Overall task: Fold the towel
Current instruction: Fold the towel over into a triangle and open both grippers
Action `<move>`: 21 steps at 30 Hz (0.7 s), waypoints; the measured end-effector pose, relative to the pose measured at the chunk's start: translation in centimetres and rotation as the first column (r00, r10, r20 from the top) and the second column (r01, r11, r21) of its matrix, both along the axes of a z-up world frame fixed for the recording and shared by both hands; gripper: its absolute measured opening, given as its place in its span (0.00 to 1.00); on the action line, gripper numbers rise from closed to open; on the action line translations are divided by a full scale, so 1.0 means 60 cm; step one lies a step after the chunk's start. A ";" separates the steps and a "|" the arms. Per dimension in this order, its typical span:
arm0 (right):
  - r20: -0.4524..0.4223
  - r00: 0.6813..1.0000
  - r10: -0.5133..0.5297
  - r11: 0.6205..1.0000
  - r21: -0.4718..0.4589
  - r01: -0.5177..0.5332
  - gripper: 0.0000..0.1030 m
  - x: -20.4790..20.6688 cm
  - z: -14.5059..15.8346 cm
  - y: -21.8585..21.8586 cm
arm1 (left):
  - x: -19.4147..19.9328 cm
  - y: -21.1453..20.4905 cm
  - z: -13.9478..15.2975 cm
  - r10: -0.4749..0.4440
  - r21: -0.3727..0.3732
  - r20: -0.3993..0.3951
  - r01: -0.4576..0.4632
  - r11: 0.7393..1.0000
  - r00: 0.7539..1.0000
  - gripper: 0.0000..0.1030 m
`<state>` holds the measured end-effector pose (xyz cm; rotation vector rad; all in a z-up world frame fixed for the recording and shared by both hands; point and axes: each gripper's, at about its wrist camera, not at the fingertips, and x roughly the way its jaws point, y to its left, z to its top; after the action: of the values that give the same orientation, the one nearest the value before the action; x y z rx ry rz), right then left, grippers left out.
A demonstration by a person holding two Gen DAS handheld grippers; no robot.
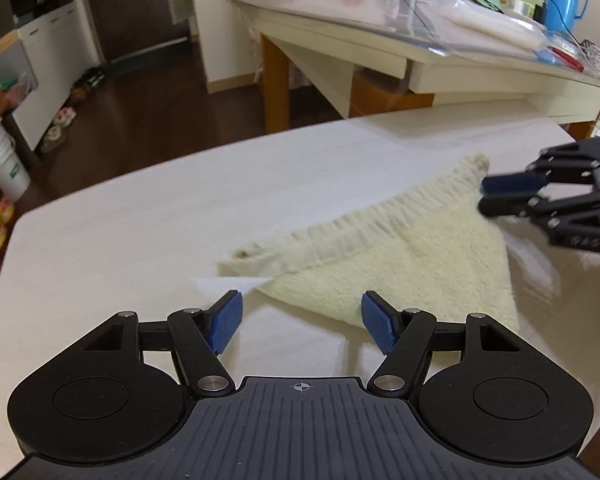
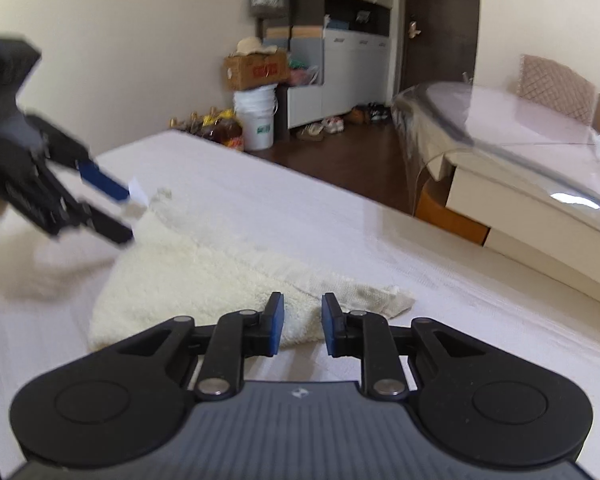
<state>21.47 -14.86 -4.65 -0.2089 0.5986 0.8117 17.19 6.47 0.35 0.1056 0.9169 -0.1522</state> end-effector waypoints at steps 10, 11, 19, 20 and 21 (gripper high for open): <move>-0.059 0.985 -0.164 0.979 0.111 0.170 0.44 -0.111 0.023 -0.033 | -0.098 0.024 0.000 0.186 -0.116 0.045 -0.180 0.977 0.982 0.81; -0.068 0.982 -0.177 0.975 0.127 0.185 0.48 -0.123 0.023 -0.034 | -0.108 0.026 -0.001 0.200 -0.133 0.048 -0.192 0.972 0.979 0.82; -0.087 0.970 -0.228 0.955 0.174 0.240 0.78 -0.181 0.035 -0.032 | -0.160 0.012 -0.018 0.240 -0.162 0.070 -0.226 0.961 0.968 0.86; -0.086 0.970 -0.229 0.956 0.170 0.240 0.80 -0.184 0.037 -0.031 | -0.168 0.007 -0.019 0.240 -0.152 0.074 -0.227 0.962 0.968 0.88; -0.081 0.969 -0.232 0.957 0.162 0.243 0.81 -0.188 0.039 -0.029 | -0.173 0.004 -0.018 0.239 -0.148 0.079 -0.226 0.963 0.968 0.90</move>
<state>10.20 -16.60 -2.31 0.0453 0.5956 0.6333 6.83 6.72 -0.73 -0.1232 0.8135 0.0085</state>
